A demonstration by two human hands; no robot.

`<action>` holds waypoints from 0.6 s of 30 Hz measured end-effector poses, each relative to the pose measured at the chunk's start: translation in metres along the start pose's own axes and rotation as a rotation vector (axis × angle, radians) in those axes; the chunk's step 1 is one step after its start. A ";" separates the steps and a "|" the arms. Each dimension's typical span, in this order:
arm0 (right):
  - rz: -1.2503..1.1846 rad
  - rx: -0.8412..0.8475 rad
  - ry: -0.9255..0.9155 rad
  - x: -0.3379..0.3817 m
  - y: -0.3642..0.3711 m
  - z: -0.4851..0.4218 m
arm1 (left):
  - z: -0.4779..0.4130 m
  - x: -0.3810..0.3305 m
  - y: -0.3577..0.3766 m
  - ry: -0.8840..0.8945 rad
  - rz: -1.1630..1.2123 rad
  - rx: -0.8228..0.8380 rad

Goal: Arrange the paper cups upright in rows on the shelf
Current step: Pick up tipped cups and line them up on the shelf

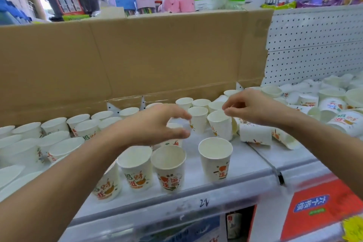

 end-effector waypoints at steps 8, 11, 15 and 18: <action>0.448 0.199 -0.187 -0.012 0.033 -0.037 | -0.115 0.015 0.004 -0.089 -0.248 -0.012; 0.409 0.247 -0.283 -0.017 0.036 -0.041 | -0.133 0.022 0.011 -0.128 -0.324 0.026; 0.257 0.382 -0.410 -0.018 0.033 -0.035 | -0.128 0.022 0.013 -0.125 -0.298 0.048; 0.234 0.432 -0.461 -0.019 0.032 -0.032 | -0.111 0.017 0.019 -0.102 -0.176 0.112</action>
Point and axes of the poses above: each hand's wrist, its own z-axis away from the middle knuckle, its own y-axis out of the palm, x = y × z, the point moved 10 cm from there along -z, towards the middle knuckle, and after that the axes turned 13 degrees about x, right-handed, at the moved point
